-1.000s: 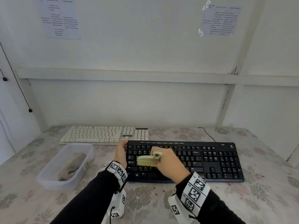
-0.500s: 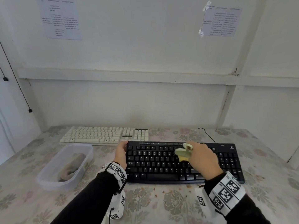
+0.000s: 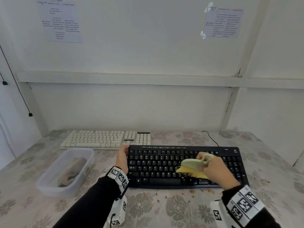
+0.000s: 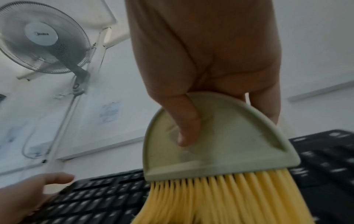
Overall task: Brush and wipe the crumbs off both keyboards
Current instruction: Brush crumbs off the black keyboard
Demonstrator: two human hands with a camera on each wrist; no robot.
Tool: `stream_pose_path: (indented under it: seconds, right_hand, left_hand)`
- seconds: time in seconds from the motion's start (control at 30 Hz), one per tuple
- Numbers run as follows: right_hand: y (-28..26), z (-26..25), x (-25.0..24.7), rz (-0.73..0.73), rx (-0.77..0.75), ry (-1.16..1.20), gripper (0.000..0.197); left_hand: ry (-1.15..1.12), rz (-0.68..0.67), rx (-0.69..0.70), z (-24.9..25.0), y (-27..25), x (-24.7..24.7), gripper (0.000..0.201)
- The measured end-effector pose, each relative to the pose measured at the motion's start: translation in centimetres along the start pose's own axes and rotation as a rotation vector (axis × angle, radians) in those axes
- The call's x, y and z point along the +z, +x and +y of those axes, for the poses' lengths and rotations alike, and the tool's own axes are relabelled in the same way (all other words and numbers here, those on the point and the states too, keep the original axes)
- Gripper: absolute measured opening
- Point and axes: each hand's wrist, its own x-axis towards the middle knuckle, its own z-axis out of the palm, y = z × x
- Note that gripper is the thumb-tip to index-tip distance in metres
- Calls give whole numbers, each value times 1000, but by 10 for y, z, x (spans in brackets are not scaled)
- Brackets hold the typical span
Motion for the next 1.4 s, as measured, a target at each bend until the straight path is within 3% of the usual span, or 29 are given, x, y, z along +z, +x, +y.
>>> stream_pose_path:
  seconds: [0.13, 0.23, 0.37, 0.43, 0.5, 0.57, 0.63, 0.8, 1.07, 1.2, 1.4]
  right_hand:
    - [-6, 19, -24, 135, 133, -115, 43]
    - [-13, 6, -30, 170, 91, -189, 43]
    - [-14, -31, -14, 26, -152, -31, 35]
    - [-12, -52, 5, -80, -263, 47, 41]
    - [-9, -66, 27, -178, -333, 60, 46]
    - [-5, -70, 44, -233, -366, 46, 38]
    - [-3, -63, 45, -217, -328, 40, 30]
    - [-3, -12, 10, -143, -160, -23, 46]
    - [-8, 34, -40, 19, 70, -182, 43]
    - [-8, -6, -33, 66, -84, -69, 36]
    - [-6, -98, 38, -81, -457, -85, 19]
  left_hand:
    - [-11, -12, 4, -2, 0, 1, 34]
    - [-9, -13, -5, -1, 1, 1, 34]
    - [-7, -15, -11, -1, 2, -1, 32]
    - [-7, -9, -13, -2, 4, -2, 32]
    - [0, -7, -22, -2, 3, -1, 32]
    - [-3, 2, -24, -3, 3, 0, 31]
    - [-3, -2, -31, -2, 3, -2, 30]
    - [15, 7, -34, -1, 7, -5, 30]
    - [25, 26, -21, -2, 9, -6, 29]
    - [16, 26, 8, -5, 11, -4, 29]
    - [29, 41, 1, -2, 6, -4, 36]
